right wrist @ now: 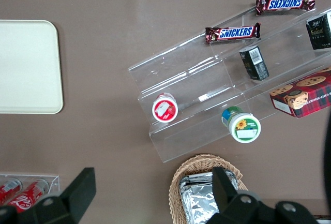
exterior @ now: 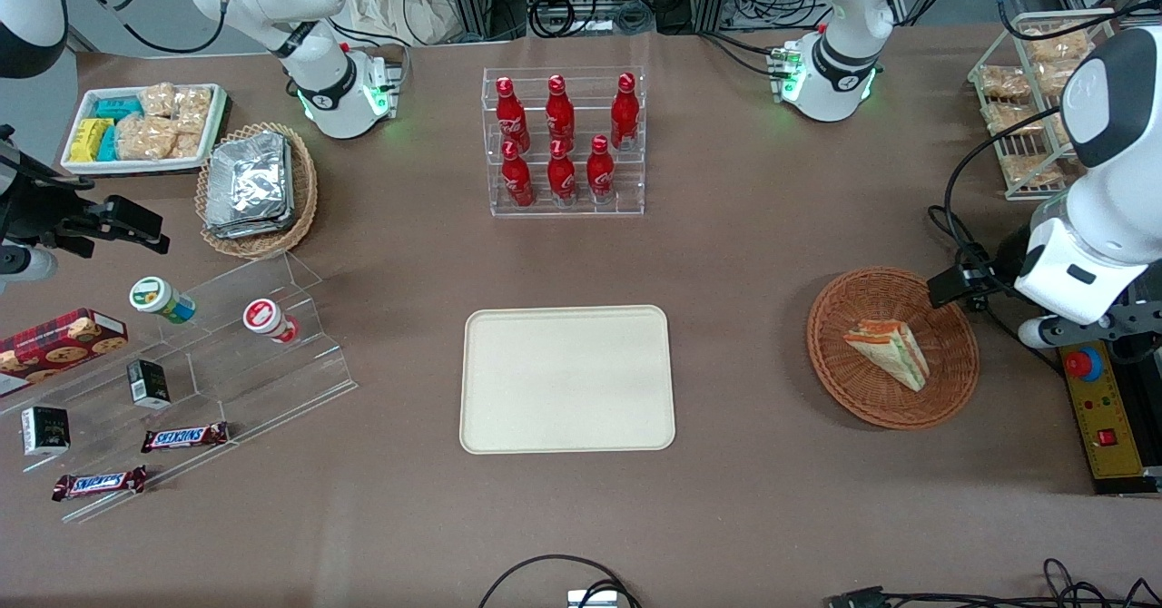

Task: Place sandwich from basket to tray
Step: 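Lower the open left gripper over the wrapped sandwich in the basket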

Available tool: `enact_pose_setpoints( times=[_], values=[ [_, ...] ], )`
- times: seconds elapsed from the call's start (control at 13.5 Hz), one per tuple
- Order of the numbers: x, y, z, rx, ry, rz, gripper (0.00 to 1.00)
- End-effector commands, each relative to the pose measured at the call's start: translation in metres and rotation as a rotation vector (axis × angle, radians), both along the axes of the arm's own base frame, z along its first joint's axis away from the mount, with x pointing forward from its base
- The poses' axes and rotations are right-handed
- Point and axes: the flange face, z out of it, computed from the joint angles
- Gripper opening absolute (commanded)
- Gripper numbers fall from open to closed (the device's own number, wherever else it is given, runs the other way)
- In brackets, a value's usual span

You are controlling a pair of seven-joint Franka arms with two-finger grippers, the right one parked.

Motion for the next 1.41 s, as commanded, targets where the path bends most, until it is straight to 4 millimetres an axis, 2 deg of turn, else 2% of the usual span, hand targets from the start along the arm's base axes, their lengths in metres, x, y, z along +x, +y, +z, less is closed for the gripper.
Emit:
enact_pose_setpoints(
  times=[0.0, 0.07, 0.22, 0.37, 0.44, 0.74, 0.89, 1.04, 1.19, 1.33],
  values=[
    [0.003, 0.001, 0.001, 0.01, 0.015, -0.007, 1.0],
    [0.003, 0.001, 0.002, 0.009, 0.011, -0.01, 1.0],
    [0.007, 0.004, -0.007, 0.031, 0.025, -0.014, 1.0],
    [0.013, 0.005, -0.039, 0.08, 0.076, -0.024, 1.0],
    [0.012, 0.006, -0.055, 0.093, 0.099, 0.024, 1.0],
    [0.012, 0.002, -0.129, 0.126, 0.117, 0.417, 1.0],
    [0.008, 0.005, -0.163, 0.125, 0.097, 0.552, 1.0],
    [0.008, 0.015, -0.2, 0.116, 0.078, 0.68, 1.0],
    [0.003, 0.017, -0.23, 0.106, 0.074, 0.725, 1.0],
    [0.001, 0.044, -0.259, 0.096, 0.078, 0.765, 1.0]
  ],
)
